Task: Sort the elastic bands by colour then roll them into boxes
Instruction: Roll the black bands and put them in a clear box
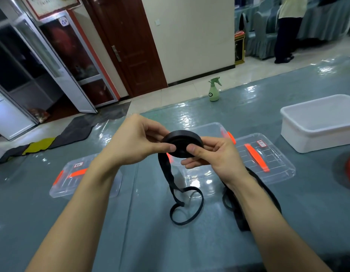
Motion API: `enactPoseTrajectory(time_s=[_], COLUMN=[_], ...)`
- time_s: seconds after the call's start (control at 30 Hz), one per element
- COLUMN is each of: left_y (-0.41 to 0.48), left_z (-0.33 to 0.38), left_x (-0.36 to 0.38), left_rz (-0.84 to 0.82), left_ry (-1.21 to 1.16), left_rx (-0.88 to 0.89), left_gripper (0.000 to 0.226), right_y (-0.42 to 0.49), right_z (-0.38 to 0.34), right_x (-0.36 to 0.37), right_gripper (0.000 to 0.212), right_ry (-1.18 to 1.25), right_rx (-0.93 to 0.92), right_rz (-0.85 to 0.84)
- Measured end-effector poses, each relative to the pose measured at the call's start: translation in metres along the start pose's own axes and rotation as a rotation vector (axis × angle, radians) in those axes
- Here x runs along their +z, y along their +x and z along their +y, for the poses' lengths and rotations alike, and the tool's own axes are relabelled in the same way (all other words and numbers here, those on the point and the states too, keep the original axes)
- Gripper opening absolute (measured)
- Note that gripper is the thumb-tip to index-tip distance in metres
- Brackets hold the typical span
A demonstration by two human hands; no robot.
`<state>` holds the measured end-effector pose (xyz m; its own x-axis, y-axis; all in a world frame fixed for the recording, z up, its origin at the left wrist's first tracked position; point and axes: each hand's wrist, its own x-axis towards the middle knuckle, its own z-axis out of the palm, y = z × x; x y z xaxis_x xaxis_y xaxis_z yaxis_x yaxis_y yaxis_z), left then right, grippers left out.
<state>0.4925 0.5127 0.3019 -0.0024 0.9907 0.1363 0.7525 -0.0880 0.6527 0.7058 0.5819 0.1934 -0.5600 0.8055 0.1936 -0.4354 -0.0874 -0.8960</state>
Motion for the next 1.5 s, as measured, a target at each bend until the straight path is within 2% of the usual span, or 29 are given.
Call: enactPoseTrajectory(time_s=[0.1, 0.33, 0.43, 0.53, 0.63, 0.67, 0.73, 0.8, 0.87, 0.93, 1.07, 1.17, 1.23, 1.33, 1.4, 1.5], left_y=[0.001, 0.002, 0.004, 0.005, 0.011, 0.014, 0.02, 0.024, 0.025, 0.024, 0.025, 0.03, 0.034, 0.041, 0.047, 0.05], left_z=[0.004, -0.012, -0.016, -0.014, -0.008, -0.004, 0.006, 0.015, 0.018, 0.022, 0.036, 0.043, 0.044, 0.048, 0.053, 0.061], left_x=[-0.008, -0.003, 0.001, 0.001, 0.0, 0.002, 0.008, 0.01, 0.005, -0.002, -0.03, -0.058, -0.078, -0.108, -0.132, -0.171], left_rz=[-0.015, -0.028, -0.037, -0.056, -0.162, -0.221, -0.336, -0.389, -0.391, -0.395, -0.262, -0.104, -0.047, -0.033, -0.006, 0.188], left_ry=[0.042, -0.27, -0.284, -0.135, 0.218, 0.353, 0.541, 0.579, 0.518, 0.486, 0.434, 0.378, 0.366, 0.411, 0.404, 0.273], left_rx=[0.011, -0.054, -0.084, -0.073, -0.035, -0.011, 0.009, -0.041, -0.092, -0.103, -0.076, -0.02, 0.009, 0.038, 0.076, 0.172], left_gripper=[0.02, 0.034, 0.035, 0.026, 0.017, 0.017, 0.025, 0.043, 0.056, 0.058, 0.053, 0.039, 0.036, 0.036, 0.036, 0.038], right_y=[0.0, 0.0, 0.0, 0.001, 0.003, 0.003, 0.005, 0.006, 0.008, 0.013, 0.04, 0.074, 0.093, 0.117, 0.138, 0.17], right_z=[0.006, 0.01, 0.013, 0.015, 0.013, 0.013, 0.015, 0.018, 0.016, 0.009, -0.024, -0.058, -0.079, -0.108, -0.13, -0.176], right_x=[0.004, 0.005, 0.004, -0.004, -0.015, -0.016, -0.014, -0.012, -0.012, -0.011, 0.0, 0.015, 0.028, 0.054, 0.072, 0.096], right_gripper=[0.031, 0.025, 0.025, 0.028, 0.047, 0.047, 0.027, 0.013, 0.014, 0.015, 0.006, 0.009, 0.011, 0.024, 0.022, 0.025], right_ry=[0.049, 0.079, 0.104, 0.051, -0.351, -0.468, -0.564, -0.558, -0.569, -0.627, -0.525, -0.488, -0.578, -0.845, -0.964, -0.907], right_rx=[0.04, 0.006, 0.025, 0.095, 0.123, 0.11, 0.049, 0.022, -0.004, -0.058, -0.134, -0.171, -0.188, -0.195, -0.248, -0.29], right_rz=[-0.02, 0.044, 0.033, -0.05, -0.103, -0.095, -0.124, -0.143, -0.146, -0.161, -0.156, -0.169, -0.253, -0.418, -0.466, -0.464])
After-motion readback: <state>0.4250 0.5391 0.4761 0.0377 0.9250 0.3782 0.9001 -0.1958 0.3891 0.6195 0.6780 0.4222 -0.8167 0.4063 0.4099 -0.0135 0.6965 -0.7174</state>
